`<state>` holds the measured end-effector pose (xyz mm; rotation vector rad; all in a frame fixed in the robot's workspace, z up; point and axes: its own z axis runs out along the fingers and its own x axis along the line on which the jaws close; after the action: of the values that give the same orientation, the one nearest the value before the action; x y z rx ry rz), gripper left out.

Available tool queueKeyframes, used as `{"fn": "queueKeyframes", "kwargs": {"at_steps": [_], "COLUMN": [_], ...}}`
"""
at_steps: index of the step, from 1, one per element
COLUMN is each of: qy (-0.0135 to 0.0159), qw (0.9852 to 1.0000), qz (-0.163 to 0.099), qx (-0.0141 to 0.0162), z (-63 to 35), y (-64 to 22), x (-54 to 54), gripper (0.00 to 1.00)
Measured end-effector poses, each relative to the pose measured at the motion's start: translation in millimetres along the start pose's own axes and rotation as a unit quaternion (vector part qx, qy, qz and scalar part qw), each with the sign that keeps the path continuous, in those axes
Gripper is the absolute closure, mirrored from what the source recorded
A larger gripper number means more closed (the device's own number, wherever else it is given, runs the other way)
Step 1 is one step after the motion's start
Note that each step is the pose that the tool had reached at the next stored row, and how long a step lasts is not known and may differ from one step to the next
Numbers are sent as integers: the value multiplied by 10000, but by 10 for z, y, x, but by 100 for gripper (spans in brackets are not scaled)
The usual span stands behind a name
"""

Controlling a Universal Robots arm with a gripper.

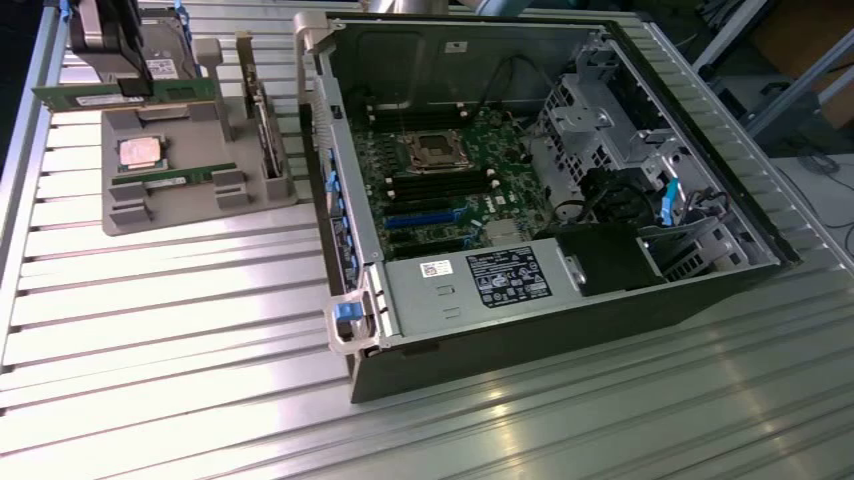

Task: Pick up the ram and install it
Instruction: 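Pick up the ram and move it above insertion slot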

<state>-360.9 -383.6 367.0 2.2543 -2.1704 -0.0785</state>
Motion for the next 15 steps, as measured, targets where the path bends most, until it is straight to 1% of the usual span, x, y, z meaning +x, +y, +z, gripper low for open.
{"fn": "queueKeyframes", "kwargs": {"at_steps": [15], "qy": [0], "qw": [10000], "qz": [0], "qx": [0], "z": [-66], "y": [3], "x": [-2], "gripper": [87]}}
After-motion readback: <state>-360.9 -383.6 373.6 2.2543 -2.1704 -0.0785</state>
